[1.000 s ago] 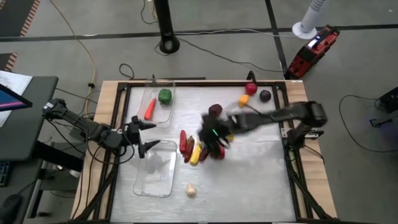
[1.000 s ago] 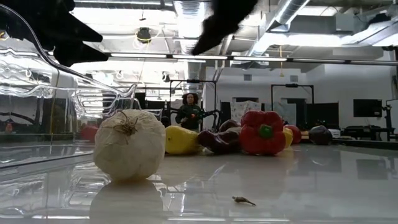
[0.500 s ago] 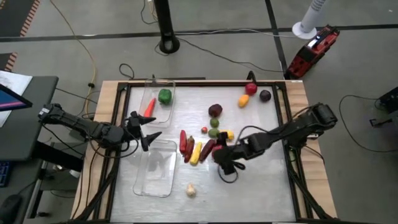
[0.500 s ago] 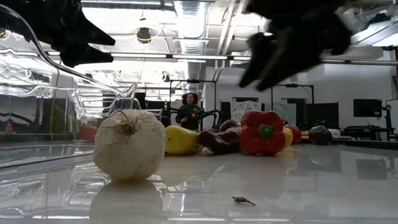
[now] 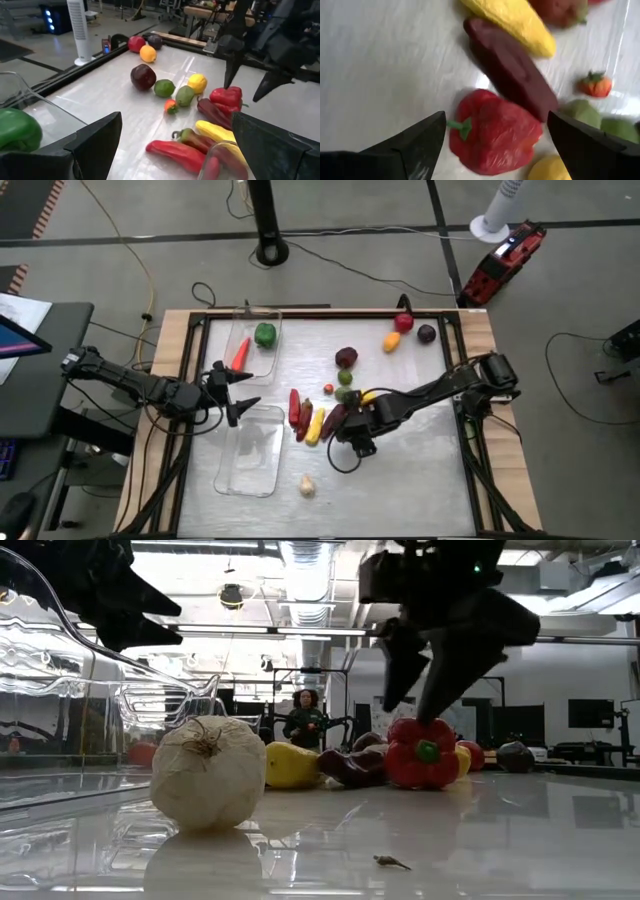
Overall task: Sort produce into baskets
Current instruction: Put the red bell pepper into the top transparent bin
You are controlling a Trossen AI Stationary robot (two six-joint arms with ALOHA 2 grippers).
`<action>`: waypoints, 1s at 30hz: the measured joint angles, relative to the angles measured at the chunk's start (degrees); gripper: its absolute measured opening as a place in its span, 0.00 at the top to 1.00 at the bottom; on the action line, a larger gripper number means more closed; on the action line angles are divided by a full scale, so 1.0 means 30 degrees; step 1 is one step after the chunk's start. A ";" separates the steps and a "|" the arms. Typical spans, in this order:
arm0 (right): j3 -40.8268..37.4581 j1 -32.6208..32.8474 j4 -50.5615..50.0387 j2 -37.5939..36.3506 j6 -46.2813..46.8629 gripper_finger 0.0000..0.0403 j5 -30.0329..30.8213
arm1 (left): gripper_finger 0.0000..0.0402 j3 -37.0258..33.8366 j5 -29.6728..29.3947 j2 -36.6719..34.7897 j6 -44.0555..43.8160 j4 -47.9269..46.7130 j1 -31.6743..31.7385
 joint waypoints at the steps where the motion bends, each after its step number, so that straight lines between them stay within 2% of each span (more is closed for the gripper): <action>1: -0.0006 -0.0027 -0.0461 0.0057 0.0407 0.08 0.0000 | 0.10 0.0000 0.0095 -0.0005 -0.0069 -0.0006 0.0000; 7: -0.0047 0.0028 -0.1045 0.0426 0.1072 0.16 0.0638 | 0.10 0.0000 0.0097 -0.0001 -0.0143 0.0013 0.0000; 21: -0.0013 -0.0111 -0.1390 0.0692 0.1287 0.47 0.0852 | 0.10 0.0000 0.0126 0.0000 -0.0393 -0.0033 0.0000; 30: 0.0505 -0.0366 -0.1449 0.0044 0.0324 0.68 0.1013 | 0.10 0.0000 0.0119 0.0000 -0.0371 0.0017 0.0000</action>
